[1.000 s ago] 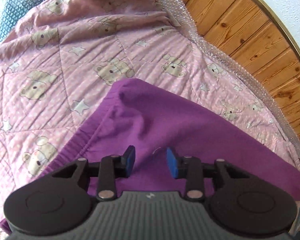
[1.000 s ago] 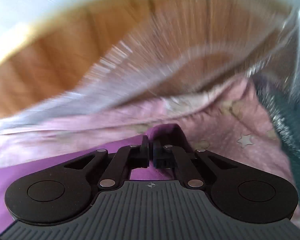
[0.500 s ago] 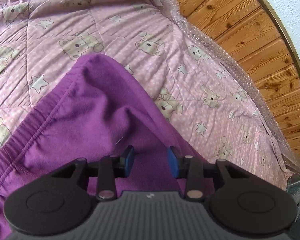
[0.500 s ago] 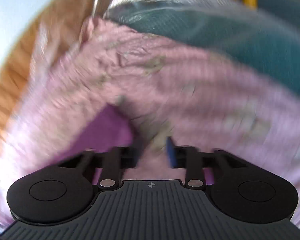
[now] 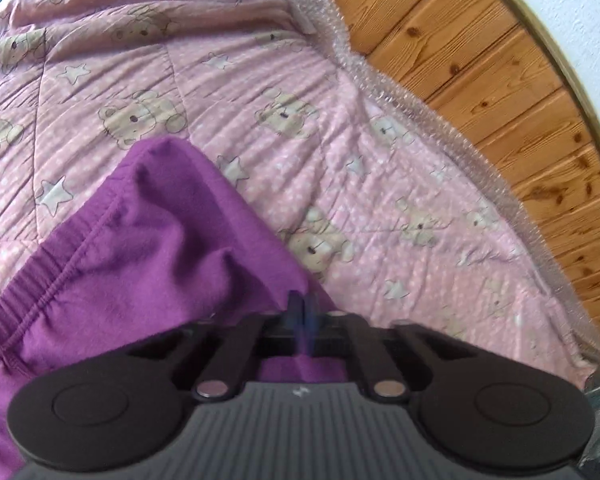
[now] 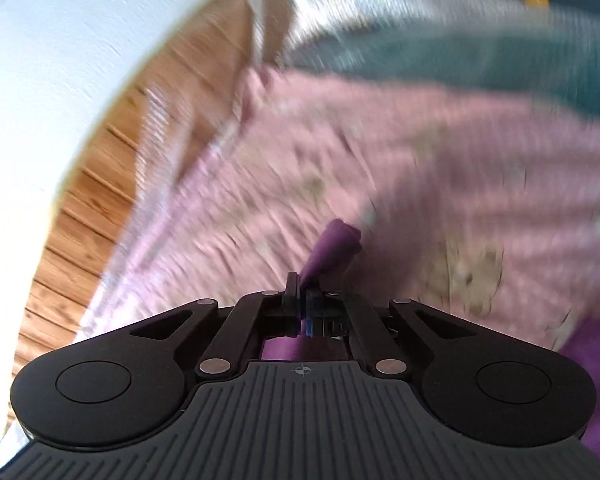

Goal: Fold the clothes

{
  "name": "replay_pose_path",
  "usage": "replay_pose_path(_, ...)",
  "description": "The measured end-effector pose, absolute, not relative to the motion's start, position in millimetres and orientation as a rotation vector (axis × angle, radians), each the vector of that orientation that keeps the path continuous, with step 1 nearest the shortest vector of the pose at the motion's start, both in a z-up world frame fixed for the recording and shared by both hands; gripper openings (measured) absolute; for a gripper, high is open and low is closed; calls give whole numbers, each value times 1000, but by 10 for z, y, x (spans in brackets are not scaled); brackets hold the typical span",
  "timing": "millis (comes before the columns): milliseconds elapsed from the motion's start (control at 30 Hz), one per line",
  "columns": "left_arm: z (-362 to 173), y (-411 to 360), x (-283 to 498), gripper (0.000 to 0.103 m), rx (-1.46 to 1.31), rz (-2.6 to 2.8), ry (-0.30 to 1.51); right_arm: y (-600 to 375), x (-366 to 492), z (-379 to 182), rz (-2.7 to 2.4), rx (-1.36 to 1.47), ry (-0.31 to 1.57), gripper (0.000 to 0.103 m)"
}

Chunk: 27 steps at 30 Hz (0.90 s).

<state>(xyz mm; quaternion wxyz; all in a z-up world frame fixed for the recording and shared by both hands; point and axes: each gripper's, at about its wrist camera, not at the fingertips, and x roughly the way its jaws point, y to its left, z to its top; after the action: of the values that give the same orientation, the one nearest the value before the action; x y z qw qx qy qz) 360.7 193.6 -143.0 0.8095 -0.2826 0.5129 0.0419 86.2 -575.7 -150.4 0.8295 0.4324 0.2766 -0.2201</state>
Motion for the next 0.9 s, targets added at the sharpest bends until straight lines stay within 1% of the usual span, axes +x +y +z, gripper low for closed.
replay_pose_path(67,-1404,1996,3444,1,-596,90,1082,-5744,871,-1375,-460,883,563,0)
replay_pose_path(133,-1268,2130,3060,1,-630,61,1035,-5788,695,-1357,-492,890,571,0)
replay_pose_path(233,-1256,2360,2406,1,-643,58,1058,-5878,309,-1381,-552,943,560,0)
replay_pose_path(333,-1491,2493,2161,2,-633,81,1138,-5926,96,-1540,-582,984,600,0)
replay_pose_path(367,-1563,2551,2145,4,-653,78,1153,-5933,63,-1608,-584,999,618,0)
replay_pose_path(400,-1598,2574,2167,6,-658,77,1153,-5936,32,-1666,-579,1024,627,3)
replay_pose_path(433,-1585,2591,2198,17,-658,86,1132,-5931,35,-1701,-574,1039,627,14)
replay_pose_path(467,-1570,2608,2228,37,-657,95,1110,-5924,60,-1724,-574,1044,624,24)
replay_pose_path(500,-1540,2623,2259,48,-655,104,1079,-5916,85,-1747,-573,1048,620,34)
replay_pose_path(533,-1510,2638,2289,66,-652,113,1048,-5909,110,-1770,-573,1052,617,50)
replay_pose_path(567,-1487,2649,2326,78,-648,122,1023,-5901,134,-1793,-573,1056,614,52)
replay_pose_path(600,-1511,2638,2401,77,-636,127,1028,-5893,159,-1817,-572,1060,611,52)
replay_pose_path(633,-1534,2626,2475,66,-624,133,1033,-5886,184,-1840,-572,1064,608,49)
replay_pose_path(667,-1554,2614,2548,14,-611,138,1042,-5877,241,-1853,-563,1055,624,23)
replay_pose_path(700,-1548,2593,2608,8,-594,139,1069,-5867,319,-1834,-550,1028,657,0)
replay_pose_path(733,-1526,2576,2656,2,-579,136,1089,-5841,370,-1729,-556,975,672,1)
replay_pose_path(800,-1226,2590,2536,2,-567,67,1020,-5826,313,-1360,-557,908,594,0)
replay_pose_path(867,-966,2668,2316,2,-593,-7,983,-5844,92,-1072,-569,877,545,0)
replay_pose_path(900,-918,2691,2206,2,-578,-32,989,-5850,-27,-943,-578,859,528,0)
